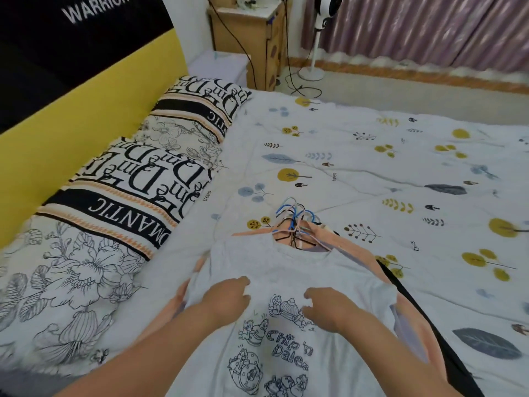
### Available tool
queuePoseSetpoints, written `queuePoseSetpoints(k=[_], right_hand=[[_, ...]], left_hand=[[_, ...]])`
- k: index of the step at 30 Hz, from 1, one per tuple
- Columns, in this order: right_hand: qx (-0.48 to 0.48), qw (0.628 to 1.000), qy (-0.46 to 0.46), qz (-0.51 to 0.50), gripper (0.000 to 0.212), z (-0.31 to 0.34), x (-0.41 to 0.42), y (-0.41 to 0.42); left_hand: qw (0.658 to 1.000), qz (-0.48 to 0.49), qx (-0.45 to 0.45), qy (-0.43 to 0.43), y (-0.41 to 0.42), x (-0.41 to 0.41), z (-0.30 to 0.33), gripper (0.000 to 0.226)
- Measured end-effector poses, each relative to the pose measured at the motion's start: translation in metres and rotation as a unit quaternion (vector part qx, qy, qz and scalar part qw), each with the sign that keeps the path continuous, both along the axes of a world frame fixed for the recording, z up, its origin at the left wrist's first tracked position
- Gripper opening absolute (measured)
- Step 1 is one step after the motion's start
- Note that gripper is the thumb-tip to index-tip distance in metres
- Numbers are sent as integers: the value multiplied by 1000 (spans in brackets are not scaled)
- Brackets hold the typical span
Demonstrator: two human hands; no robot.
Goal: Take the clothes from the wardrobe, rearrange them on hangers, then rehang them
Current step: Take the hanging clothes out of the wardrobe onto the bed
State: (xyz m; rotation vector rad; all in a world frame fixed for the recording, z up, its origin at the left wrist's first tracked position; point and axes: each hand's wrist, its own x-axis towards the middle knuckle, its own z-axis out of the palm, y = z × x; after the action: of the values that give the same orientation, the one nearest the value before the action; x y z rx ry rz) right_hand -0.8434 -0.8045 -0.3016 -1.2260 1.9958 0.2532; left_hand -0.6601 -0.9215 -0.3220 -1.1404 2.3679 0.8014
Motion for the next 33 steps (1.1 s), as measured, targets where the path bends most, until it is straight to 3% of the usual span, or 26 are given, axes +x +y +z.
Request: queuePoseSetpoints(k=[3,8,12,16,21,26,30,33], right_hand=[[-19,1000,-3,1,45,32,30,25],[-24,999,13,20,47,88,77,74],[-20,999,38,31,44,128,107,108],[-32,996,50,60,46,157,136,128],[-47,990,72,112,45,181,159,130],[-66,977,74,190,45,192,182,127],[-68,960,69,264,45,194,204,131],[-71,940,64,328,47,197,226,136]], left_hand=[[999,-30,-21,20,18,21,40,42],[994,-105,-17,-39,49,85,97,42],[992,-99,-33,-72,66,140,143,43],[993,-87,-68,-45,92,181,185,39],[997,-34,-75,-11,128,227,221,37],[993,43,-106,-39,162,276,237,43],[986,120,-105,-48,204,315,233,26],[979,169,-85,-74,243,341,228,36]])
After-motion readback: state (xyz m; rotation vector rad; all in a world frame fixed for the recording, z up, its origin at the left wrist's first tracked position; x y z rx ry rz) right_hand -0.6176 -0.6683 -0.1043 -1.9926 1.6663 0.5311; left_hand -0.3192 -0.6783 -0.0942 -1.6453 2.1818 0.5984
